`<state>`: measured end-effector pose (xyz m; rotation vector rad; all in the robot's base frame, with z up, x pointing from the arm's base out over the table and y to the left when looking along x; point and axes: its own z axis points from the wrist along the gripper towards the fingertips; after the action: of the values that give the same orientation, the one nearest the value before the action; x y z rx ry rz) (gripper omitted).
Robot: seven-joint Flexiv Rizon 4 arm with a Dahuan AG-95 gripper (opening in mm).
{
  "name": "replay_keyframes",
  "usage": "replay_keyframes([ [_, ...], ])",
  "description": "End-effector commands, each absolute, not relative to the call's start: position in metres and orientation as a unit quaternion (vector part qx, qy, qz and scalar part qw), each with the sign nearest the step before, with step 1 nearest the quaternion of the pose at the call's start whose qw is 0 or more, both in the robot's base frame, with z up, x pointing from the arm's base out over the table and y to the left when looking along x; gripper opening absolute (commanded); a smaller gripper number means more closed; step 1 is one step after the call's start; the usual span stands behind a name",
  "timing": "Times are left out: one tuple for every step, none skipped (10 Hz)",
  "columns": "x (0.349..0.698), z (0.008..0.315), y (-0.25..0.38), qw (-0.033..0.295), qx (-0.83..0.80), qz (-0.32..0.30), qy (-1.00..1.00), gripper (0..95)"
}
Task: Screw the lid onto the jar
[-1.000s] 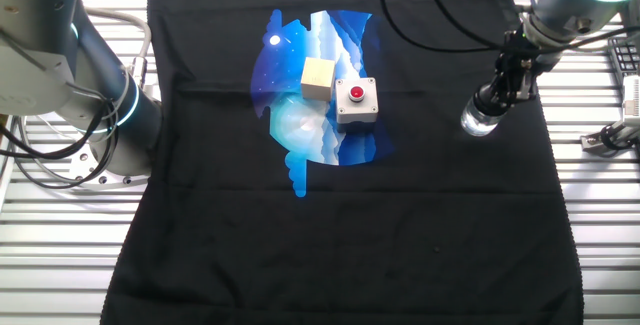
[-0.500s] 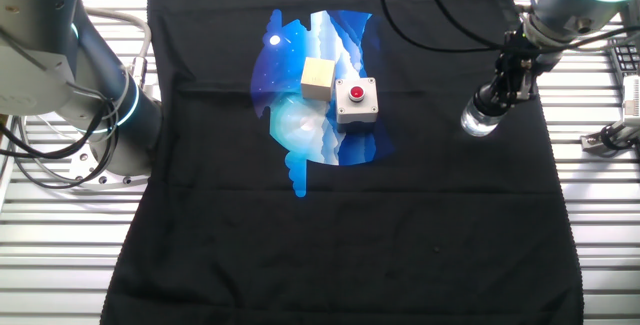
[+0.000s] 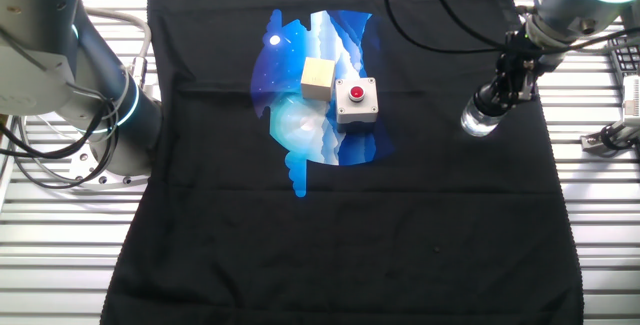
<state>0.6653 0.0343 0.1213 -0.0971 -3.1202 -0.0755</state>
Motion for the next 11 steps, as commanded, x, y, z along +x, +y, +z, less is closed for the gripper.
replay_keyframes([
  [0.665, 0.120, 0.034, 0.001, -0.023, -0.025, -0.999, 57.0],
  [0.665, 0.119, 0.033, 0.002, -0.016, -0.023, -1.000, 76.0],
  [0.665, 0.119, 0.033, 0.002, -0.010, -0.023, -1.000, 76.0],
  [0.665, 0.120, 0.034, 0.003, -0.008, -0.023, -1.000, 76.0],
  [0.665, 0.121, 0.034, 0.003, -0.006, -0.023, -1.000, 76.0],
  [0.666, 0.122, 0.035, 0.004, -0.004, -0.023, -1.000, 76.0],
  [0.667, 0.125, 0.036, 0.004, 0.002, -0.023, -1.000, 76.0],
  [0.667, 0.126, 0.037, 0.004, 0.015, -0.022, -1.000, 76.0],
  [0.668, 0.127, 0.039, 0.002, 0.047, -0.023, -0.999, 76.0],
  [0.668, 0.130, 0.041, 0.004, 0.077, -0.025, -0.997, 76.0],
  [0.667, 0.134, 0.044, 0.006, 0.110, -0.022, -0.994, 76.0],
])
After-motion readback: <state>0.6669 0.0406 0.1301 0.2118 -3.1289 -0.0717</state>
